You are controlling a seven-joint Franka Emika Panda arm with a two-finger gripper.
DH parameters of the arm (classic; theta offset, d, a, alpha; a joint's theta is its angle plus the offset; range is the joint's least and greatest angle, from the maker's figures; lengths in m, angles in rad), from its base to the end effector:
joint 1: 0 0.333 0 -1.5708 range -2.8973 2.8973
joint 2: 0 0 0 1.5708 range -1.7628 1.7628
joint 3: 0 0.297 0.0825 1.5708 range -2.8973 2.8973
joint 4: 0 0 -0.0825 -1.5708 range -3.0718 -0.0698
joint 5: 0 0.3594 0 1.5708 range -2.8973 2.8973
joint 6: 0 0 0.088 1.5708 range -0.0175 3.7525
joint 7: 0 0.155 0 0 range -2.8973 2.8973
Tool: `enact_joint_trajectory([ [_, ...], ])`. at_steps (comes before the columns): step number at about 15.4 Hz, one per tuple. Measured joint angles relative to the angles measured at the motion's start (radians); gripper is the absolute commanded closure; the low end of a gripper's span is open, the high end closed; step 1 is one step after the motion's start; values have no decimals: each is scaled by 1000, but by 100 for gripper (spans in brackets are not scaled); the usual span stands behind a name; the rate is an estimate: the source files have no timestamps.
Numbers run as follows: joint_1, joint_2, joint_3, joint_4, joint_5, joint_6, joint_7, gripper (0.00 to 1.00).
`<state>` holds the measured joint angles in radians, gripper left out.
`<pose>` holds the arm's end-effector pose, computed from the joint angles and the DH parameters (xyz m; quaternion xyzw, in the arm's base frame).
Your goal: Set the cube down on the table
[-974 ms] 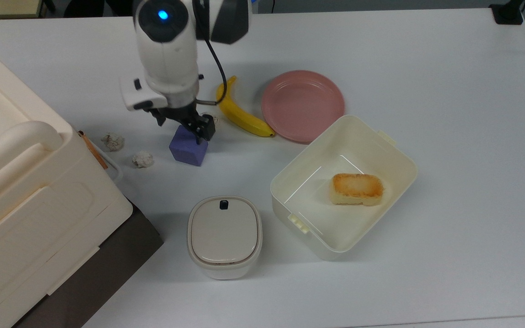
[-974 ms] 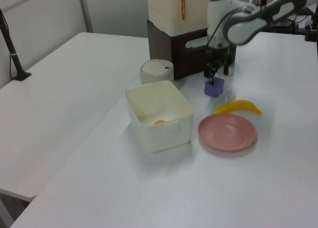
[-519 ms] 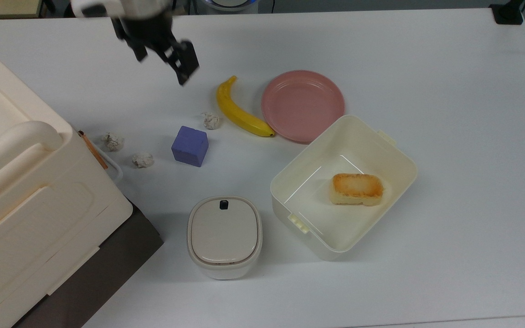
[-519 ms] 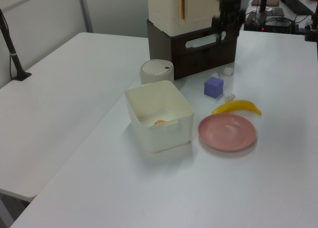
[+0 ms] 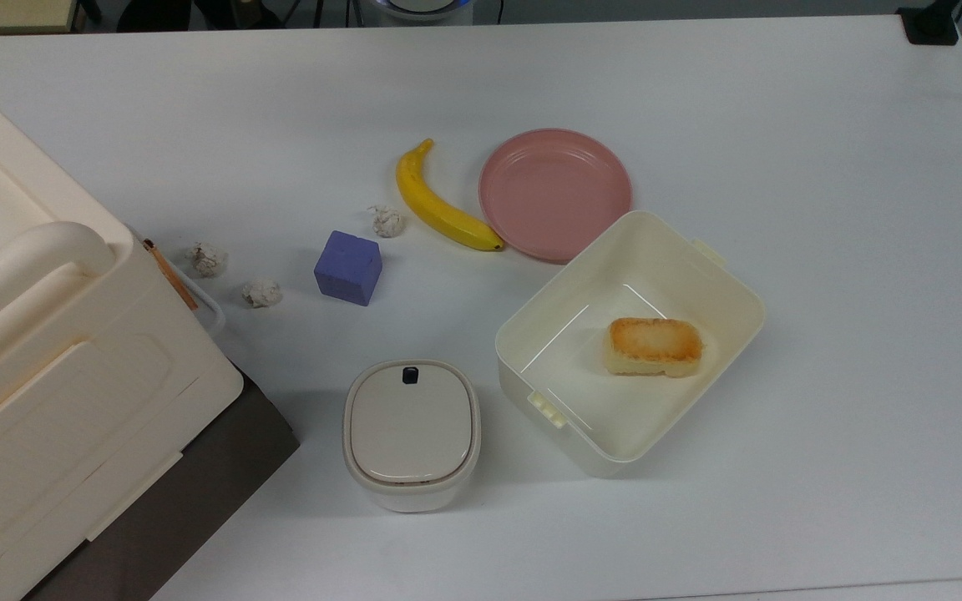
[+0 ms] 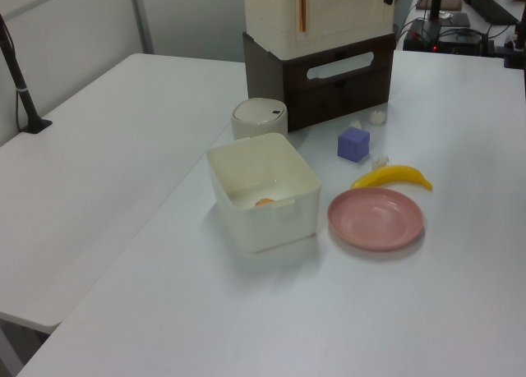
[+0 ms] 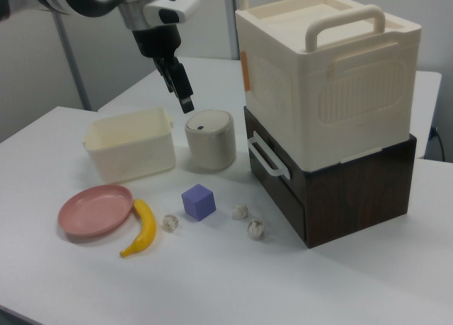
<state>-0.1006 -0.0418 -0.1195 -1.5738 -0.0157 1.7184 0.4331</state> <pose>0.5274 -0.1215 0.5934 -0.9431 0.3192 -0.0930 0.0046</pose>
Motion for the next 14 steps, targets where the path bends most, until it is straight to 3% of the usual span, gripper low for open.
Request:
enact_joint_trajectory([
  [7, 35, 4, -14, 0, 14, 0, -147, 0],
  [14, 67, 34, 21, -6, 14, 0, 44, 0],
])
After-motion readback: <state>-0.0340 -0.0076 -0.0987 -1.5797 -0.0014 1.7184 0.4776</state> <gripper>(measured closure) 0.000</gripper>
